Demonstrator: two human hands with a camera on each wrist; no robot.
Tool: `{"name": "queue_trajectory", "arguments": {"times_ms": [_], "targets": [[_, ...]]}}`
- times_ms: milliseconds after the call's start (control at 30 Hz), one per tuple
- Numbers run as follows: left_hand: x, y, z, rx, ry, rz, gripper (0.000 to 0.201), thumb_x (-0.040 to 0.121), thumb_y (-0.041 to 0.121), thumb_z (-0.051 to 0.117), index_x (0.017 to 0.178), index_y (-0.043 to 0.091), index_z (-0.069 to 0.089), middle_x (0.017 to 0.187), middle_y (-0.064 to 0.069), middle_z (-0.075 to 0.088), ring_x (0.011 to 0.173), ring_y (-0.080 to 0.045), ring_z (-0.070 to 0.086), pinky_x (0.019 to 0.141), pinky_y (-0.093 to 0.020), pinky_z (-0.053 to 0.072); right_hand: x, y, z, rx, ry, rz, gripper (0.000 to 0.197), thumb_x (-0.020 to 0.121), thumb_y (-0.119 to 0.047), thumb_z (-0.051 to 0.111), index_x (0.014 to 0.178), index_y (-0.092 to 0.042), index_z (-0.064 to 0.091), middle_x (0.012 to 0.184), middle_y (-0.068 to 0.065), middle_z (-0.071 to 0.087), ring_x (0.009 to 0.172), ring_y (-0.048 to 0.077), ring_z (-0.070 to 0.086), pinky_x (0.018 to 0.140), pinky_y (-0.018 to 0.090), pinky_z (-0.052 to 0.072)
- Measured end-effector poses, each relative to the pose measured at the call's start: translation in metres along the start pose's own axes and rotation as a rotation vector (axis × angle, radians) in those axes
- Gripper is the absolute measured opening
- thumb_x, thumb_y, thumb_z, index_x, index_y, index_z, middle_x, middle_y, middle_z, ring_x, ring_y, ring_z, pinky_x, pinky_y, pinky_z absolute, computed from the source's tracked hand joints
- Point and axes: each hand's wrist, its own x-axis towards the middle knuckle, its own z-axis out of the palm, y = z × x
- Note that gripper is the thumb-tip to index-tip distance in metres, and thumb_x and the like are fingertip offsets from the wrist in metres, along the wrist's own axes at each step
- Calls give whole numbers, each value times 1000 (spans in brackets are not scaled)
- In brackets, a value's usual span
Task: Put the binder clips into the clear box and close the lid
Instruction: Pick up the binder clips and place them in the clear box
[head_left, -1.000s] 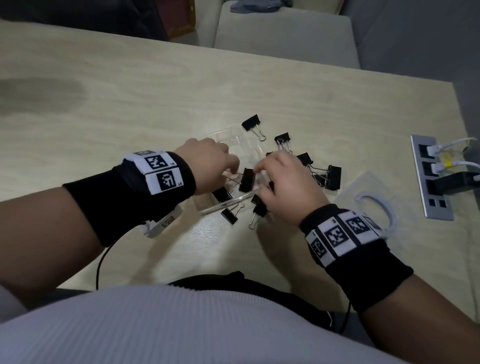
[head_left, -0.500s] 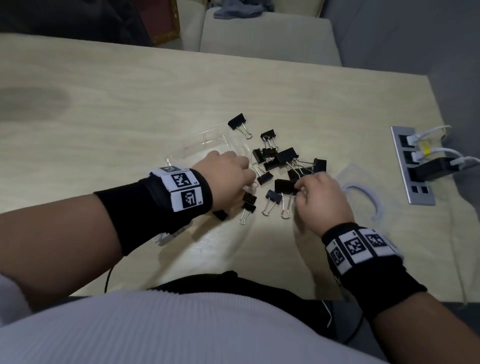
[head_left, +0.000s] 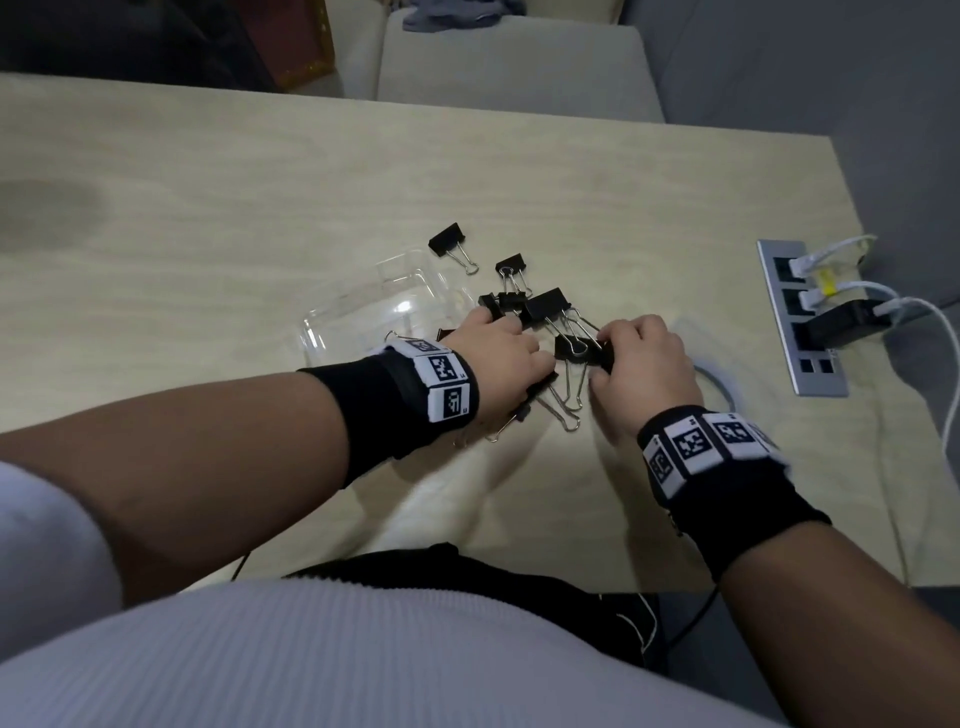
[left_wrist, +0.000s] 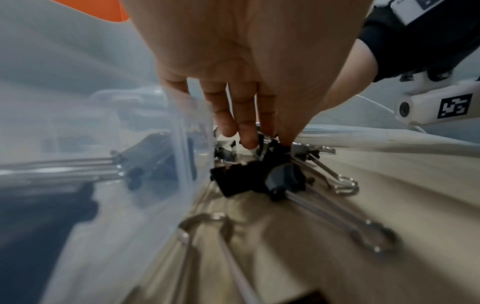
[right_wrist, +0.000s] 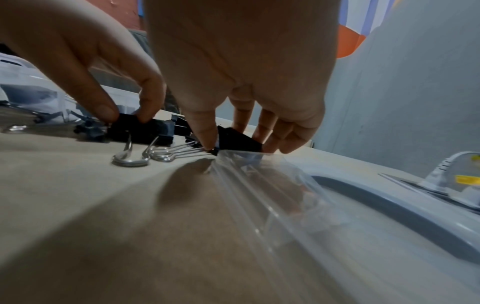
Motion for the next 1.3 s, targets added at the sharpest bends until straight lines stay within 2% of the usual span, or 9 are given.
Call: {"name": "queue_trajectory", "arguments": {"times_ms": [167, 333, 433, 633, 733, 866, 1033, 1200, 1300], "targets": [[3, 5, 0, -18, 43, 2, 42, 78, 28, 65, 117, 25, 51, 113, 4, 58, 106, -25, 53, 84, -41, 39, 3, -2, -6, 142, 82, -112, 40, 84, -17, 57, 123, -23, 54, 130, 3, 50, 120, 28, 43, 102, 41, 32], [5, 10, 0, 44, -23, -5, 48, 82, 25, 64, 127, 22, 47, 112, 2, 62, 107, -26, 51, 90, -43, 38, 15, -14, -7, 23, -75, -236, 40, 92, -31, 51, 132, -35, 50, 133, 0, 55, 125, 26, 45, 104, 42, 31], [4, 9, -3, 6, -31, -41, 42, 83, 31, 62, 120, 18, 50, 116, -1, 60, 111, -27, 50, 91, -42, 36, 19, -18, -7, -14, -66, -208, 34, 92, -28, 52, 126, -31, 54, 121, 2, 61, 118, 28, 50, 100, 42, 32], [-15, -9, -29, -131, 41, -168, 68, 64, 59, 73, 118, 22, 51, 115, 1, 57, 109, -24, 52, 89, -41, 40, 20, -18, -11, 36, 28, -135, 27, 88, -24, 56, 114, -25, 59, 111, 4, 65, 110, 29, 54, 94, 40, 34], [-33, -36, -42, -288, 56, -305, 62, 68, 56, 73, 117, 25, 52, 107, 2, 61, 98, -22, 56, 79, -37, 44, 20, -19, -14, 62, 52, -96, 27, 85, -25, 57, 112, -23, 58, 106, 2, 66, 106, 28, 56, 93, 41, 35], [-60, -72, -46, -375, -110, -470, 61, 64, 49, 79, 111, 22, 53, 83, 6, 57, 81, -19, 56, 63, -30, 42, 19, -27, -18, 82, 62, -125, 22, 86, -29, 53, 106, -23, 62, 101, 1, 64, 103, 26, 56, 93, 41, 35], [-87, -90, -38, -197, -369, -553, 61, 66, 51, 80, 110, 16, 54, 89, -1, 58, 82, -23, 55, 62, -31, 40, 21, -41, -22, 170, 166, -198, 19, 91, -30, 50, 96, -21, 66, 98, 3, 63, 98, 26, 57, 93, 41, 33], [-95, -92, -24, -197, -397, -535, 68, 65, 52, 80, 115, 16, 52, 91, -1, 59, 84, -23, 56, 64, -31, 42, 16, -60, -36, 318, 355, -265, 21, 96, -29, 49, 98, -13, 63, 94, 1, 62, 93, 24, 57, 90, 41, 36], [-94, -94, -26, -251, -349, -557, 66, 68, 53, 77, 118, 18, 52, 84, 3, 52, 83, -21, 52, 65, -30, 40, 12, -78, -46, 419, 349, -320, 21, 97, -27, 49, 98, -10, 62, 90, -5, 54, 88, 21, 56, 83, 36, 43]]}}
